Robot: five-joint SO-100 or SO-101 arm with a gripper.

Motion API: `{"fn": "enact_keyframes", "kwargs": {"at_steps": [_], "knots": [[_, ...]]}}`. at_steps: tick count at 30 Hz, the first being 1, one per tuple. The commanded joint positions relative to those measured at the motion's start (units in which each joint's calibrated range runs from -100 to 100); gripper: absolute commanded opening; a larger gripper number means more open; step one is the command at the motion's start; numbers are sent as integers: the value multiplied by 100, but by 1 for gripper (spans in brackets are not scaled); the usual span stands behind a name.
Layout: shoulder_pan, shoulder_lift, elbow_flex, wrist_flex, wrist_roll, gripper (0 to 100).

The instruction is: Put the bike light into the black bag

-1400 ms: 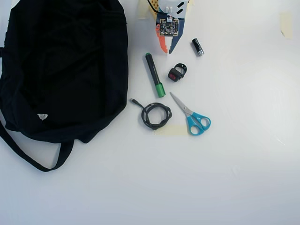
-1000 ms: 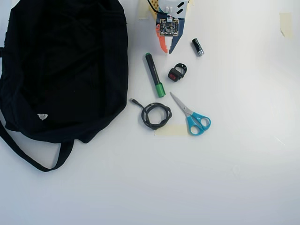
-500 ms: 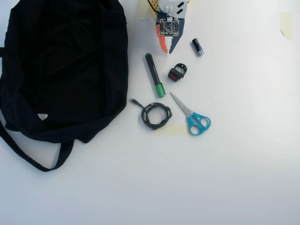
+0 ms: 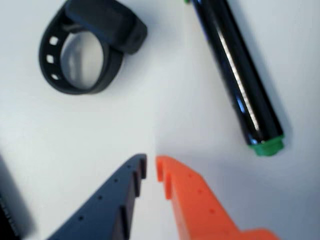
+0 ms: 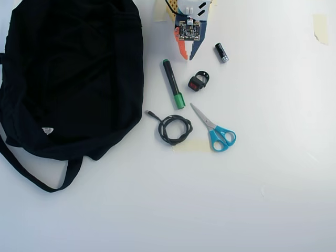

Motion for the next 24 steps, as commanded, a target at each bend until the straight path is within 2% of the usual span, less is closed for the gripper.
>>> {"fn": "enact_keyframes", "kwargs": {"at_steps": [1,15,19,24], "knots": [[-36,-58,211,43,5,2],[-36,-8,139,26,10,2],[-103,481,-580,-904,10,2],[-328,2116,-2071,-2239,-42,2]]}}
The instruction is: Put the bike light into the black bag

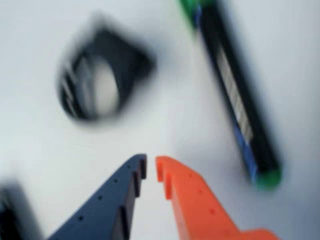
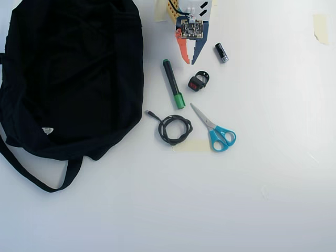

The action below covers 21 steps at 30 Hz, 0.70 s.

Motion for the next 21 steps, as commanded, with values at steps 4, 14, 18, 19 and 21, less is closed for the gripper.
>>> {"fn": "enact_keyframes", "kwargs": {"at_steps": [4,14,18,19,21], "knots": [[-555,2605,-2494,-2407,-18,2],[-675,5800,-5980,-4173,40,2],[-660,6995,-7535,-4104,50,2],[-660,7261,-7849,-4104,50,2],[-660,7709,-8406,-4104,50,2]]}}
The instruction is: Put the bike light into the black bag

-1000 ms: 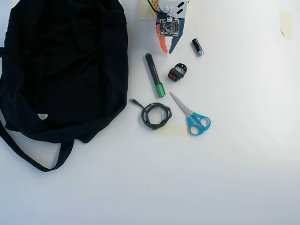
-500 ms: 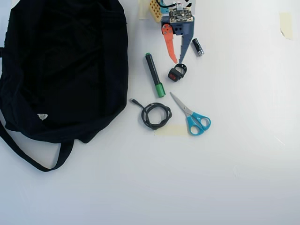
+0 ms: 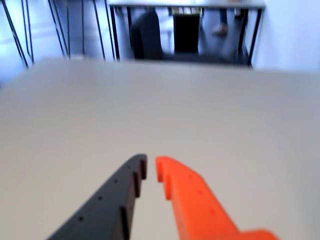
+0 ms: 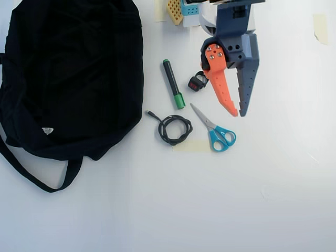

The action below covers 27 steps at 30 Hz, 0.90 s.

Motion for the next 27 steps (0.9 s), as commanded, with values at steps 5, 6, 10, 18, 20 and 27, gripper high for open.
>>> {"fn": "enact_keyframes", "kwargs": {"at_steps": [5,6,10,18,20,27], "knots": [[151,1241,-1985,-119,26,2],[196,1241,-1976,-119,26,2],[301,1241,-1913,-119,26,2],[315,1175,-1823,-119,26,2],[301,1150,-1724,-119,26,2],[286,1125,-1571,-119,21,2]]}}
